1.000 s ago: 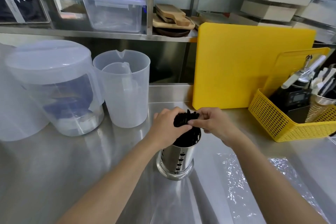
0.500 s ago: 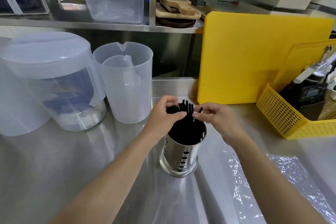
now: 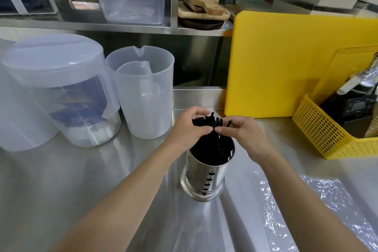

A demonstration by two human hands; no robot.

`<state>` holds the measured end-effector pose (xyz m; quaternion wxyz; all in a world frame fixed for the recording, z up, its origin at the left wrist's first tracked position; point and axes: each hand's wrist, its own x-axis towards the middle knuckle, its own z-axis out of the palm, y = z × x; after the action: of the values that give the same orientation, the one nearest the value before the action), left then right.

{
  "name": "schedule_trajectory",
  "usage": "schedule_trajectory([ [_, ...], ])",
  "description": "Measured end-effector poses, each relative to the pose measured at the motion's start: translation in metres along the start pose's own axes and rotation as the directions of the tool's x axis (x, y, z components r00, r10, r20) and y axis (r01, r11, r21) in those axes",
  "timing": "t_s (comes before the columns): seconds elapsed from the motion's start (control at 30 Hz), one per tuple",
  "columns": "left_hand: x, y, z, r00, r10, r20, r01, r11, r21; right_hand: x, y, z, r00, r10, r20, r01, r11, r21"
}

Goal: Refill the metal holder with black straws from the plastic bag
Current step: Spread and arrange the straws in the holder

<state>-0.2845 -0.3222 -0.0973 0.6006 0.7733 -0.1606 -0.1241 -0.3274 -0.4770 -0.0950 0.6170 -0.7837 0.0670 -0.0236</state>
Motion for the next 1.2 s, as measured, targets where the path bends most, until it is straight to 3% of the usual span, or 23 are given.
schedule_trajectory([
  [0.6, 0.0050, 0.0041, -0.0043, 0.994, 0.109, -0.029, -0.104, 0.985, 0.139, 0.0057, -0.0010, -0.0004, 0.998, -0.053, 0.043, 0.054, 0.998, -0.011],
  [0.97, 0.0059, 0.0065, -0.0048, 0.988, 0.141, 0.069, -0.153, 0.964, 0.217, 0.0072, 0.0013, -0.0001, 0.995, -0.090, 0.039, 0.090, 0.996, -0.011],
  [1.2, 0.0052, 0.0096, -0.0050, 0.992, 0.122, 0.020, -0.124, 0.981, 0.150, 0.0064, -0.0017, 0.0001, 0.993, -0.092, 0.072, 0.097, 0.993, -0.070],
])
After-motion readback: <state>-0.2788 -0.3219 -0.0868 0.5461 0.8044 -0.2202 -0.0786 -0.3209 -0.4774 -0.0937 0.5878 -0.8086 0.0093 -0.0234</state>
